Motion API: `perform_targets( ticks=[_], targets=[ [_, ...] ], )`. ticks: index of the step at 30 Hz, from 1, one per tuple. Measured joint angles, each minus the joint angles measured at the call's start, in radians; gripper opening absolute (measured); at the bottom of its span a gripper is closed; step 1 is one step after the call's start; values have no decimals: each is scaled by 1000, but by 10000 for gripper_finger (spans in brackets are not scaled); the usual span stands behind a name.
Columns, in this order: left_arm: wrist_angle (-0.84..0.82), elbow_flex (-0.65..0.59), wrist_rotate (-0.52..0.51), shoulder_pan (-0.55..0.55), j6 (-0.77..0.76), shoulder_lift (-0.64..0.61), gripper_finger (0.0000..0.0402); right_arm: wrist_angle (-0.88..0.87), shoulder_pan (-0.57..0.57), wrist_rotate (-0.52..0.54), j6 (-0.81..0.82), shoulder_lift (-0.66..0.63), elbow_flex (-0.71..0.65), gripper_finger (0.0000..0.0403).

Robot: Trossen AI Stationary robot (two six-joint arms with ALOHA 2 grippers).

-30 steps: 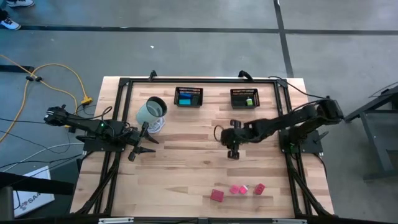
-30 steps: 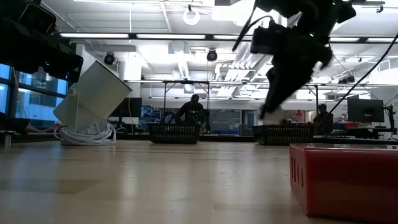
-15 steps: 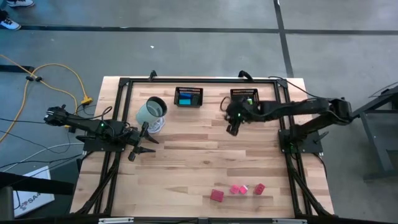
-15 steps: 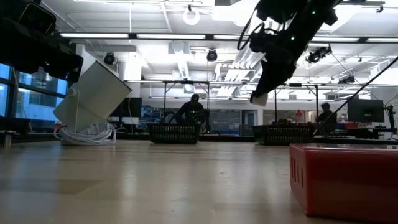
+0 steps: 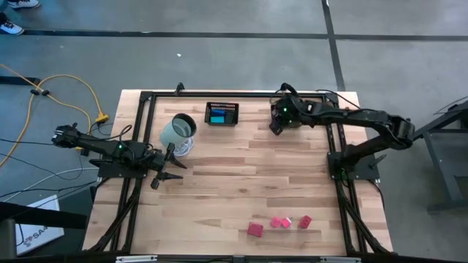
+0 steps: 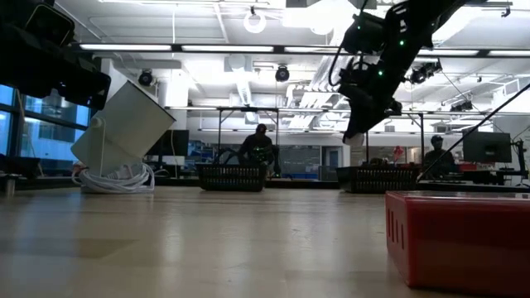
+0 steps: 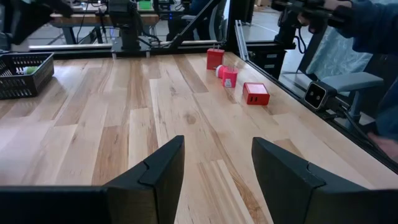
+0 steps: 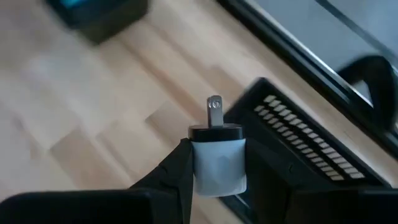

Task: Pick & Place Office items
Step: Put the white charger adapter into the right black bin

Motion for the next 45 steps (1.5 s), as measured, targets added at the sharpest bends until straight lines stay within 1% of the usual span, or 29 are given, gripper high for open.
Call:
perform_targets(
  ticks=[7, 13, 17, 37, 41, 45],
  targets=[
    [0, 0, 0, 0, 0, 0, 180, 0, -92, 0, 162, 0, 0, 109],
    [0, 0, 0, 0, 0, 0, 180, -28, -125, 0, 246, 6, 0, 109],
    [0, 0, 0, 0, 0, 0, 180, -76, -129, 1, 273, 6, 0, 109],
    [0, 0, 0, 0, 0, 0, 180, -76, -122, 9, 304, 7, 0, 109],
    [0, 0, 0, 0, 0, 0, 180, -106, -122, 11, 369, 32, 0, 109],
    [0, 0, 0, 0, 0, 0, 180, -125, -122, 57, 405, 84, 0, 109]
  ],
)
